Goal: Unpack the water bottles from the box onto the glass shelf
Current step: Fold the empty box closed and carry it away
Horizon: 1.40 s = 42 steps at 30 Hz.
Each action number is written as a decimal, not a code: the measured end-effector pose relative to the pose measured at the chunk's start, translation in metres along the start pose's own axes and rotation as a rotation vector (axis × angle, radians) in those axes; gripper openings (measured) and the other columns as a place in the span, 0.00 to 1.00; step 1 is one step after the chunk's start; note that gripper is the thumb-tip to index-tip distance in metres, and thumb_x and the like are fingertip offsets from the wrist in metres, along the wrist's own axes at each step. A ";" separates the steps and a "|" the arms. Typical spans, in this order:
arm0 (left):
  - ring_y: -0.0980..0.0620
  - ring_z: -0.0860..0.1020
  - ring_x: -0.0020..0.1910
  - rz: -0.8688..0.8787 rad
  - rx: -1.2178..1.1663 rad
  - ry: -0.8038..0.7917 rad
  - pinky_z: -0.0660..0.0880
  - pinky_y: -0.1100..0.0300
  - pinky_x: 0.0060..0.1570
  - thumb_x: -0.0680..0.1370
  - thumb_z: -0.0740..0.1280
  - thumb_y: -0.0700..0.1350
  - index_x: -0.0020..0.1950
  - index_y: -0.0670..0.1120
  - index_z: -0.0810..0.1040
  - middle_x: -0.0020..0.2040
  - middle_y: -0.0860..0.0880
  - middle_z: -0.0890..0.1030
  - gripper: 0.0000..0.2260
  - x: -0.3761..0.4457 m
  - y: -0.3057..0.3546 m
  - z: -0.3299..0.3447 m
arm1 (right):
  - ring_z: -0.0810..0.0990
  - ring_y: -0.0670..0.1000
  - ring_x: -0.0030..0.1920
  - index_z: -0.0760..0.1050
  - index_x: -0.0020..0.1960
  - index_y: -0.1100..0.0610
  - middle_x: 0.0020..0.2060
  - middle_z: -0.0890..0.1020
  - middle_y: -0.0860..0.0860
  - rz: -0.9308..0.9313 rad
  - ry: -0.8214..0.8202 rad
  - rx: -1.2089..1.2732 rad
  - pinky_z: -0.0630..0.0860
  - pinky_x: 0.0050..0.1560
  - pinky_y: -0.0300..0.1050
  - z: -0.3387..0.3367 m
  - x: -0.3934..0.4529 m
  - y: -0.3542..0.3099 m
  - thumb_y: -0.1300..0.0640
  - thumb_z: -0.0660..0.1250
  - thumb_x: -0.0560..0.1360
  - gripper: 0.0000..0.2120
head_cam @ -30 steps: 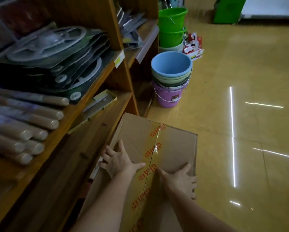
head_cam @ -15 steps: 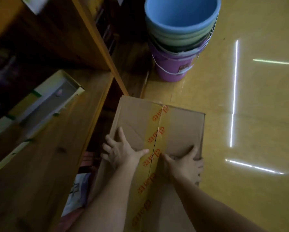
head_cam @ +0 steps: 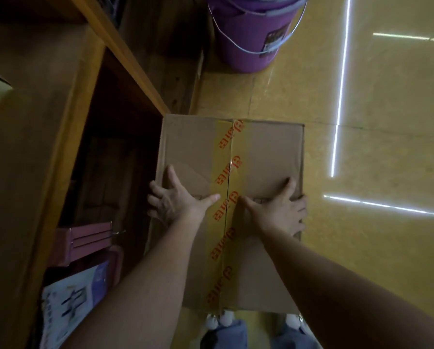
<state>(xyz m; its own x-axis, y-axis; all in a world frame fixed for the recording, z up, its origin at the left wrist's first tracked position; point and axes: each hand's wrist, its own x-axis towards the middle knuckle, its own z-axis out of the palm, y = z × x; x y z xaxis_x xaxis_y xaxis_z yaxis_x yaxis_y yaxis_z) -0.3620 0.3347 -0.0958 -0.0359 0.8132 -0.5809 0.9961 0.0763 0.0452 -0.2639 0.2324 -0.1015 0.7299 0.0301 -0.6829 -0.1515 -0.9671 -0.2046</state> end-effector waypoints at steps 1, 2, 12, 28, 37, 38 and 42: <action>0.37 0.52 0.74 -0.001 -0.002 -0.002 0.56 0.40 0.70 0.62 0.74 0.65 0.77 0.57 0.43 0.77 0.41 0.47 0.54 0.003 0.000 0.004 | 0.51 0.62 0.75 0.41 0.76 0.47 0.75 0.49 0.60 0.002 -0.002 -0.003 0.54 0.71 0.63 0.003 0.003 0.000 0.37 0.73 0.64 0.54; 0.37 0.52 0.74 0.000 -0.002 -0.002 0.56 0.40 0.71 0.62 0.74 0.65 0.77 0.57 0.43 0.77 0.41 0.47 0.54 0.006 0.000 0.007 | 0.51 0.62 0.75 0.41 0.76 0.47 0.75 0.49 0.60 0.006 -0.004 -0.002 0.54 0.71 0.63 0.006 0.007 0.001 0.37 0.73 0.64 0.54; 0.37 0.52 0.74 -0.010 -0.016 -0.019 0.55 0.40 0.70 0.62 0.75 0.64 0.76 0.57 0.44 0.76 0.40 0.47 0.53 0.029 -0.005 0.038 | 0.52 0.62 0.74 0.41 0.76 0.47 0.75 0.48 0.60 0.021 -0.027 -0.023 0.55 0.71 0.64 0.035 0.031 0.010 0.37 0.73 0.64 0.55; 0.36 0.51 0.74 0.005 0.028 -0.002 0.52 0.39 0.72 0.62 0.74 0.64 0.77 0.55 0.42 0.76 0.38 0.46 0.54 0.049 -0.009 0.056 | 0.48 0.62 0.75 0.36 0.76 0.47 0.75 0.43 0.60 0.035 0.028 -0.069 0.50 0.70 0.66 0.066 0.038 0.009 0.37 0.70 0.67 0.53; 0.37 0.46 0.75 0.019 0.033 0.001 0.47 0.39 0.73 0.64 0.73 0.64 0.77 0.55 0.42 0.77 0.39 0.42 0.53 0.047 -0.010 0.059 | 0.44 0.63 0.76 0.33 0.76 0.48 0.75 0.39 0.61 0.029 -0.010 -0.107 0.47 0.71 0.67 0.064 0.036 0.007 0.37 0.69 0.68 0.54; 0.37 0.45 0.76 0.019 0.032 -0.010 0.46 0.39 0.73 0.65 0.73 0.64 0.77 0.54 0.42 0.77 0.39 0.41 0.52 0.046 -0.009 0.058 | 0.43 0.63 0.76 0.33 0.76 0.48 0.75 0.38 0.61 0.032 -0.019 -0.114 0.47 0.71 0.67 0.063 0.036 0.007 0.37 0.69 0.68 0.54; 0.38 0.40 0.76 0.022 0.016 -0.052 0.45 0.40 0.73 0.70 0.70 0.61 0.78 0.53 0.43 0.77 0.40 0.39 0.47 0.034 -0.003 0.052 | 0.38 0.63 0.76 0.32 0.76 0.49 0.74 0.35 0.62 0.050 -0.074 -0.110 0.45 0.70 0.69 0.054 0.028 -0.001 0.38 0.69 0.70 0.54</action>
<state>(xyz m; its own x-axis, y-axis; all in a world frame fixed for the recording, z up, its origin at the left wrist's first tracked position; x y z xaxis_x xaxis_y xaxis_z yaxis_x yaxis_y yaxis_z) -0.3619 0.3320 -0.1578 -0.0103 0.7836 -0.6212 0.9978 0.0490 0.0452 -0.2790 0.2478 -0.1580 0.6716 -0.0044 -0.7409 -0.1099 -0.9895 -0.0938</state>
